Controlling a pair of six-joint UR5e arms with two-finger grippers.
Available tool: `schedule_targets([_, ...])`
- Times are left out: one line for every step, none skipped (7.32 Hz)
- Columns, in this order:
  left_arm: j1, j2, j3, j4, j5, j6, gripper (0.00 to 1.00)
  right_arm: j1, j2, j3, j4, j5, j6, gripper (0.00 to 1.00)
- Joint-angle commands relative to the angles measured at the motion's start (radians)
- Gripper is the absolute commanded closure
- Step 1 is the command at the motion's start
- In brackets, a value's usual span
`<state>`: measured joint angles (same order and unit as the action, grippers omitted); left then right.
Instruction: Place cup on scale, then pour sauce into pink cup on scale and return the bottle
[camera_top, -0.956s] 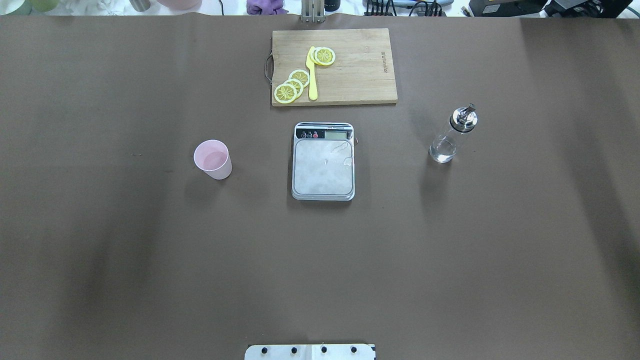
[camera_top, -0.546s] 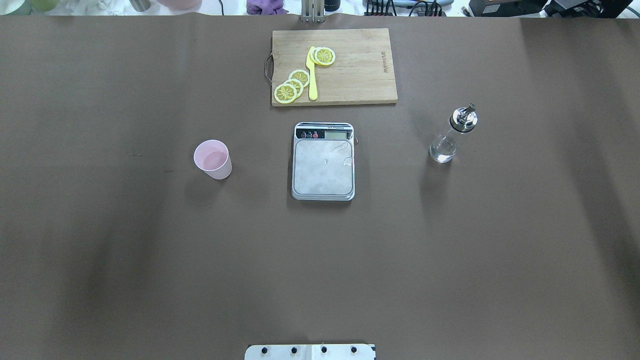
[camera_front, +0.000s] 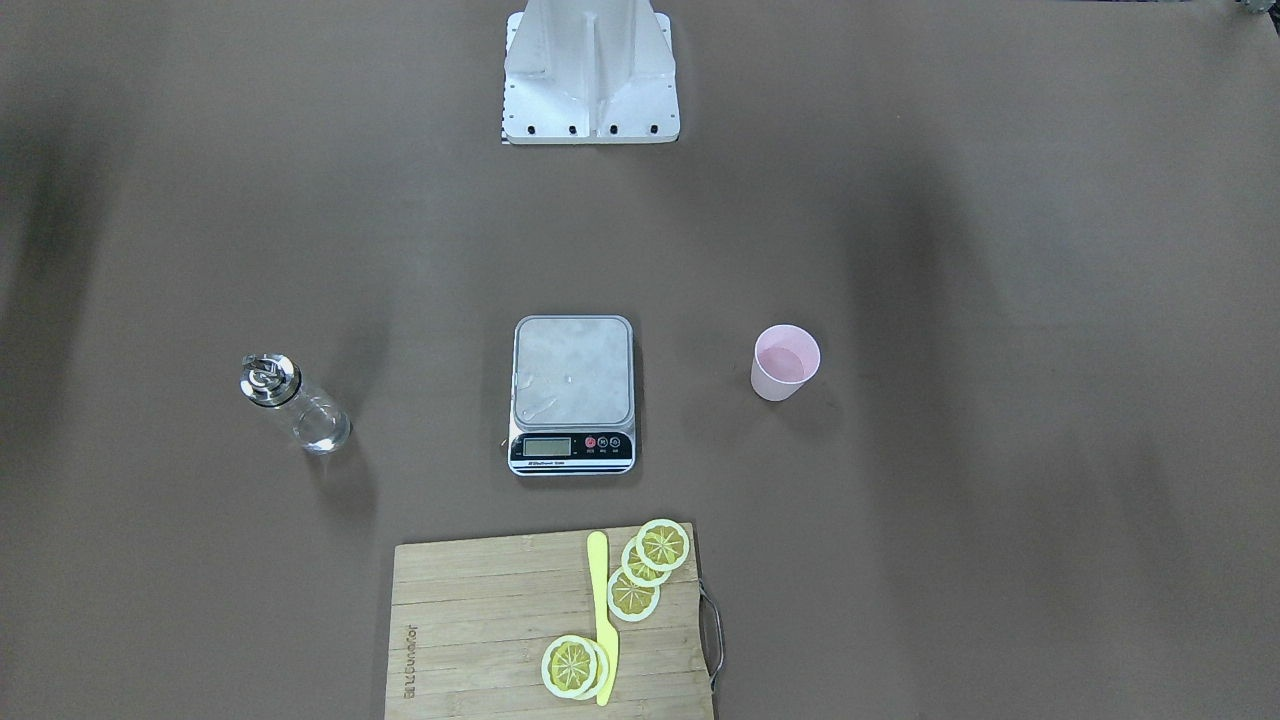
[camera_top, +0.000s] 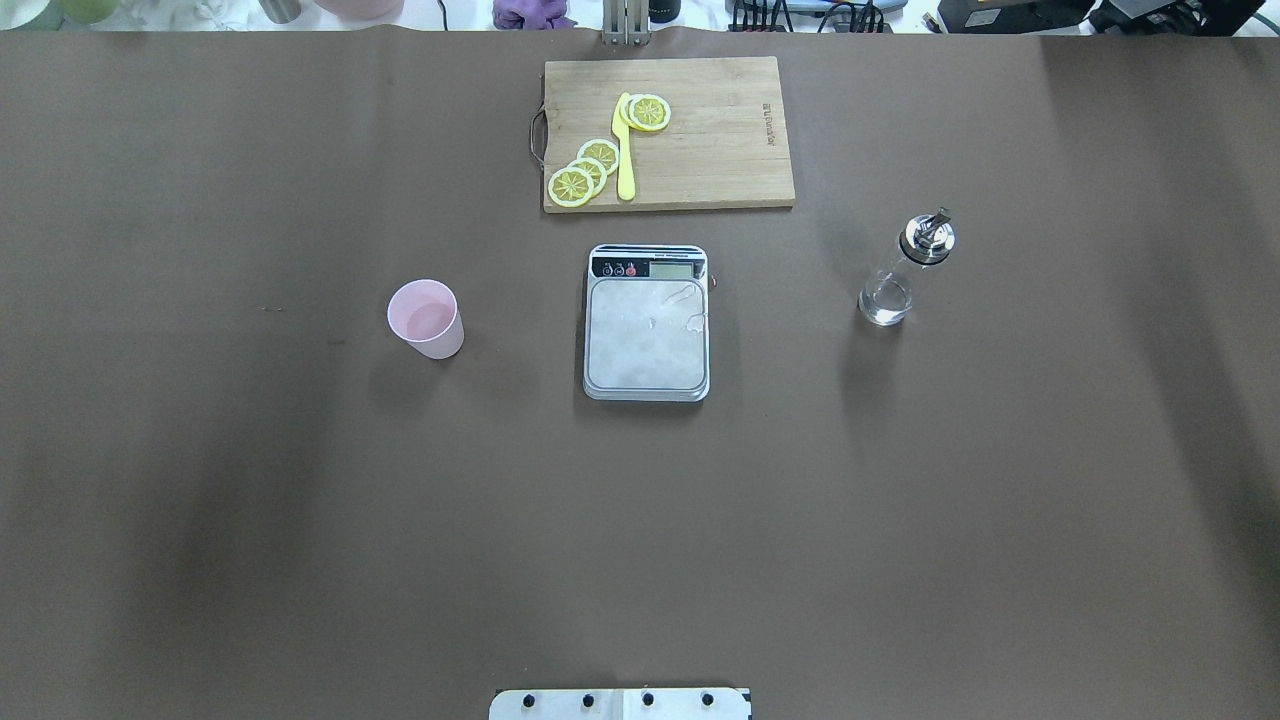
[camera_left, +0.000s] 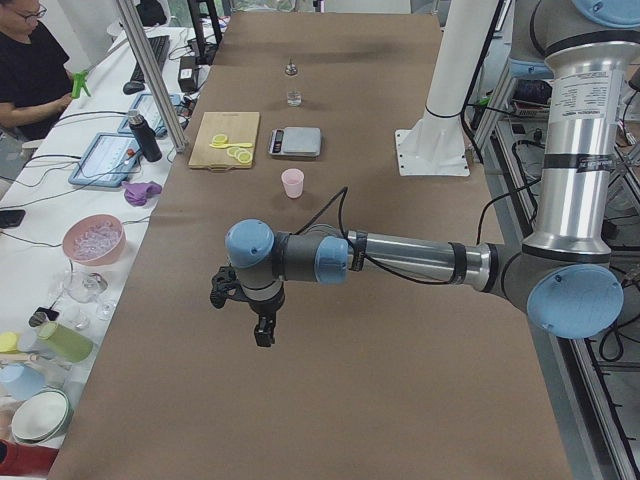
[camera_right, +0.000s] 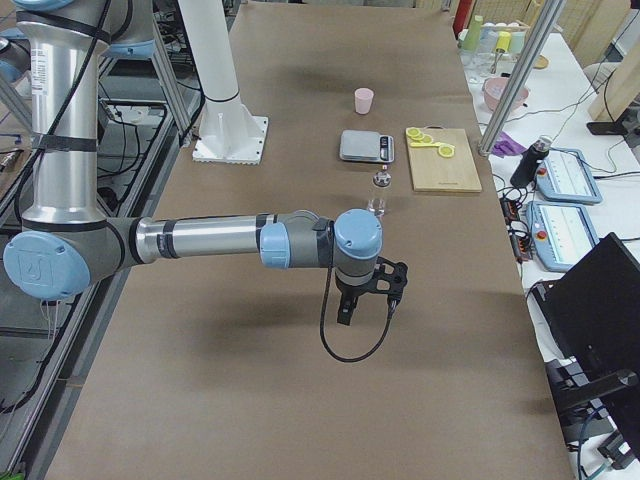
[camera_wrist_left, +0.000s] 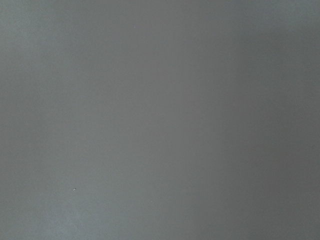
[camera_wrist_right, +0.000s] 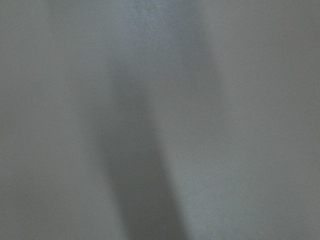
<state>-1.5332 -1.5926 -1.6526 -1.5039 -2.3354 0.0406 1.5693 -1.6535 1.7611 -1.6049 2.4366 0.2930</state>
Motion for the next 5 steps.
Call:
schedule_targets([0.001, -0.033, 0.002, -0.041, -0.001, -0.004, 0.02, 0.000, 0.000, 0.000, 0.002, 0.001, 0.000, 0.00])
schedule_targets([0.001, -0.032, 0.007, -0.036, -0.007, -0.004, 0.02, 0.000, 0.000, 0.001, 0.000, 0.001, 0.000, 0.00])
schedule_targets([0.004, -0.033, 0.008, -0.032, -0.005, -0.001, 0.02, 0.000, 0.001, 0.001, 0.002, -0.001, -0.002, 0.00])
schedule_targets([0.005, -0.033, 0.010, -0.032, -0.005, -0.002, 0.02, -0.008, 0.003, 0.004, 0.002, -0.002, -0.002, 0.00])
schedule_targets([0.007, -0.032, 0.011, -0.032, -0.007, -0.007, 0.02, -0.014, 0.003, 0.000, 0.005, -0.016, 0.000, 0.00])
